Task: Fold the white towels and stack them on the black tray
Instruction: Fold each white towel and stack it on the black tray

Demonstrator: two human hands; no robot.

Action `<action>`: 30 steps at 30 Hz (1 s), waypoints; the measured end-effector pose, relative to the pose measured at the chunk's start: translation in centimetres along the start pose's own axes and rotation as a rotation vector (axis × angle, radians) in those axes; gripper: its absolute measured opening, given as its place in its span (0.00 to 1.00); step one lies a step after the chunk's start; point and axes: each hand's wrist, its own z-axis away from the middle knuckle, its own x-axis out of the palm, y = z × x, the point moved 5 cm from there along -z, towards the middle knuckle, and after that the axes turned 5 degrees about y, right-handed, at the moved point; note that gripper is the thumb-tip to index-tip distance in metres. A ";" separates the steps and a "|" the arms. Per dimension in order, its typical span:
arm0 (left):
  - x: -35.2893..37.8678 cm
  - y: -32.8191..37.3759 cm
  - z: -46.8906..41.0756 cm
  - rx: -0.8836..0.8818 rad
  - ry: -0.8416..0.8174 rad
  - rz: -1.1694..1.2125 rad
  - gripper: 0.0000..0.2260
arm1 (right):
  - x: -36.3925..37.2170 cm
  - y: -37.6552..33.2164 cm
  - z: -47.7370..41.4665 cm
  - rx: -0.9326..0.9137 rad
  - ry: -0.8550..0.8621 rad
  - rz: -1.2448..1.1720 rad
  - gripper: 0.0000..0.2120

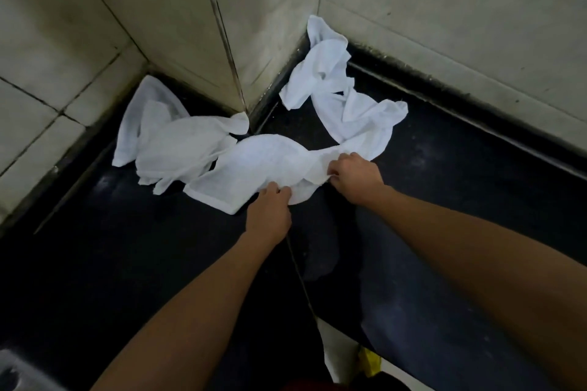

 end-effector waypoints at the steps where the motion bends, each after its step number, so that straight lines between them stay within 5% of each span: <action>1: 0.0 0.0 0.0 0.002 0.004 0.000 0.12 | -0.1 0.4 0.4 0.002 0.019 -0.059 0.12; 12: -0.4 3.6 1.5 -0.023 0.024 0.047 0.11 | -4.2 7.5 9.9 -0.043 0.306 -0.314 0.07; 20: 1.4 10.3 5.8 0.011 0.097 -0.077 0.16 | 0.8 15.7 20.3 0.045 0.205 -0.298 0.06; 30: 9.2 17.6 12.7 0.206 -0.132 -0.288 0.10 | 6.5 22.4 31.3 0.095 0.041 -0.174 0.09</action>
